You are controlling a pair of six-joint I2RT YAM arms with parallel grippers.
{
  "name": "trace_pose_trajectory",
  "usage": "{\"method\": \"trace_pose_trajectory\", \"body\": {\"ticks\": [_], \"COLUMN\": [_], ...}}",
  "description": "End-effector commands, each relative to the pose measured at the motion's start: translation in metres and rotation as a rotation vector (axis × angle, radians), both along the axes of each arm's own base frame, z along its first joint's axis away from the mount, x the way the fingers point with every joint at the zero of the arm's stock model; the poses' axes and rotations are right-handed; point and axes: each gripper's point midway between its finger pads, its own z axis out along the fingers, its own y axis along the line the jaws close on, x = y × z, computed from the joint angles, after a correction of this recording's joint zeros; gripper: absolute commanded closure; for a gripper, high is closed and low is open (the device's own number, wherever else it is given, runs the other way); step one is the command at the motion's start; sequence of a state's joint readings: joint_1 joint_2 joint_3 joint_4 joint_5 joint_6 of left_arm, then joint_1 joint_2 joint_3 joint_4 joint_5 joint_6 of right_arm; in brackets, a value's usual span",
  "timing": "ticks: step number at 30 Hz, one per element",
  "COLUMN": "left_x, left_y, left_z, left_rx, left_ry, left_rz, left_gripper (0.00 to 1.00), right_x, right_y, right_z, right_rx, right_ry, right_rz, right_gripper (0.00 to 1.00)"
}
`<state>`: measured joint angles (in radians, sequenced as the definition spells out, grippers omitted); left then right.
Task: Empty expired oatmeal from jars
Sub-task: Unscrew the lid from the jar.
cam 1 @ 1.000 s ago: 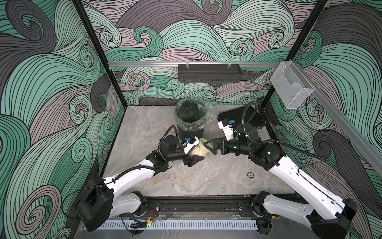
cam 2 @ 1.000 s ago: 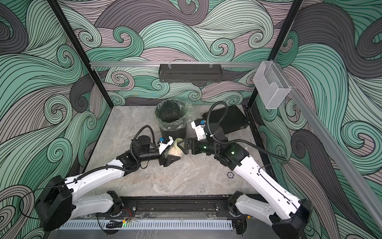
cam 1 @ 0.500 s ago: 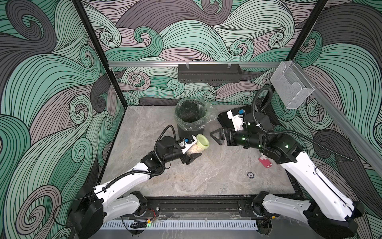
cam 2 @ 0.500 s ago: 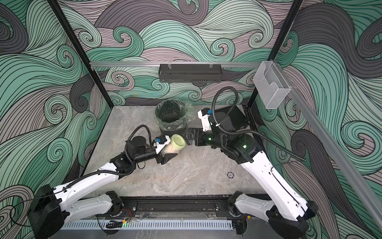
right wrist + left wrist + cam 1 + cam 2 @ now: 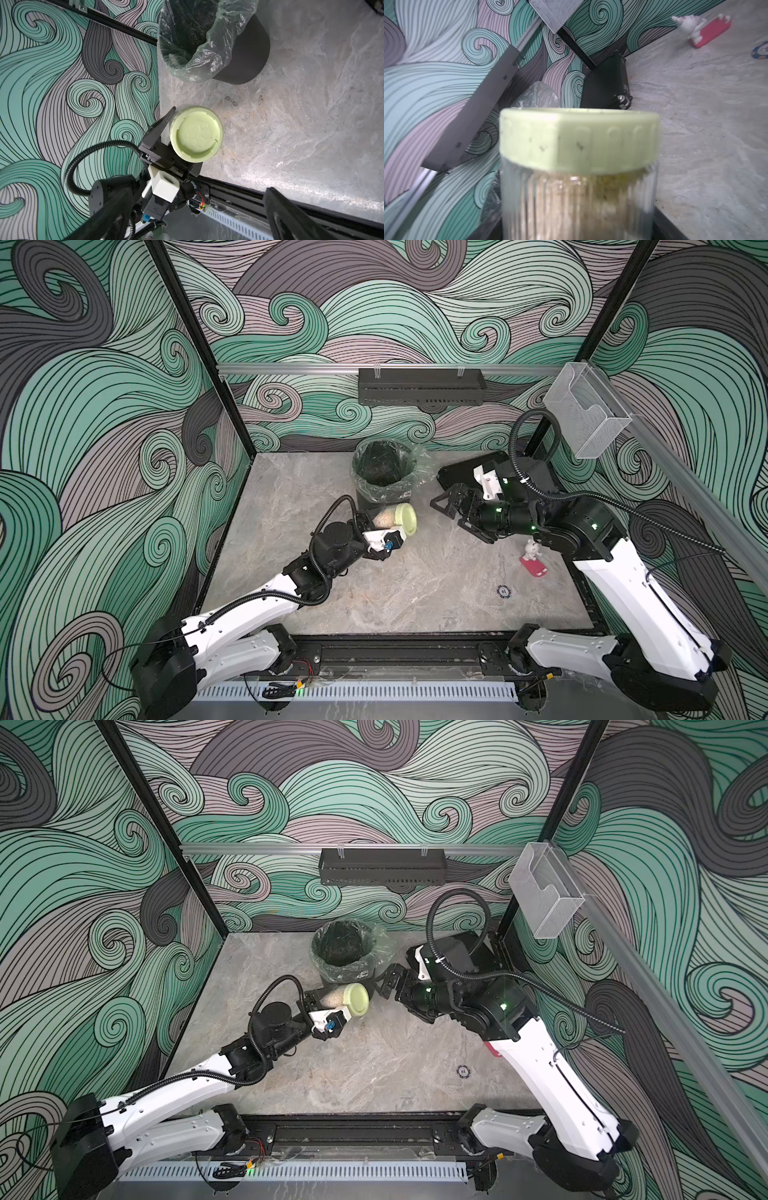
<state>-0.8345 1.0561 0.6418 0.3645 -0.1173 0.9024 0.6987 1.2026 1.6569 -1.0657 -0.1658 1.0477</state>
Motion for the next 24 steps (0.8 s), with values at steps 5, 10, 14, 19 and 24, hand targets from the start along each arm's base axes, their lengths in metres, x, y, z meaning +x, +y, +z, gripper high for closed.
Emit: {"method": "trace_pose_trajectory", "body": {"ticks": [5, 10, 14, 19, 24], "left_x": [0.005, 0.003, 0.000, -0.001, -0.001], "left_y": [0.007, 0.009, 0.008, 0.007, 0.007], "left_z": [0.085, 0.087, 0.088, 0.089, 0.089], "left_rx": [-0.128, -0.154, -0.167, -0.180, -0.196], "left_ry": [-0.324, -0.331, -0.333, -0.319, -0.308], "left_rz": [0.094, 0.107, 0.103, 0.097, 0.093], "left_gripper": [1.00, 1.00, 1.00, 1.00, 1.00], "right_x": [0.018, 0.026, 0.031, 0.036, 0.037], "right_y": [0.031, 0.042, 0.051, 0.063, 0.069], "right_z": [-0.002, -0.012, -0.025, -0.027, -0.037], "right_rx": [0.163, 0.208, 0.236, 0.260, 0.275], "right_ry": [0.132, 0.184, 0.220, 0.215, 0.229], "right_rz": [-0.096, -0.124, -0.136, -0.107, -0.103], "right_gripper": [0.01, 0.01, 0.01, 0.01, 0.01]}}
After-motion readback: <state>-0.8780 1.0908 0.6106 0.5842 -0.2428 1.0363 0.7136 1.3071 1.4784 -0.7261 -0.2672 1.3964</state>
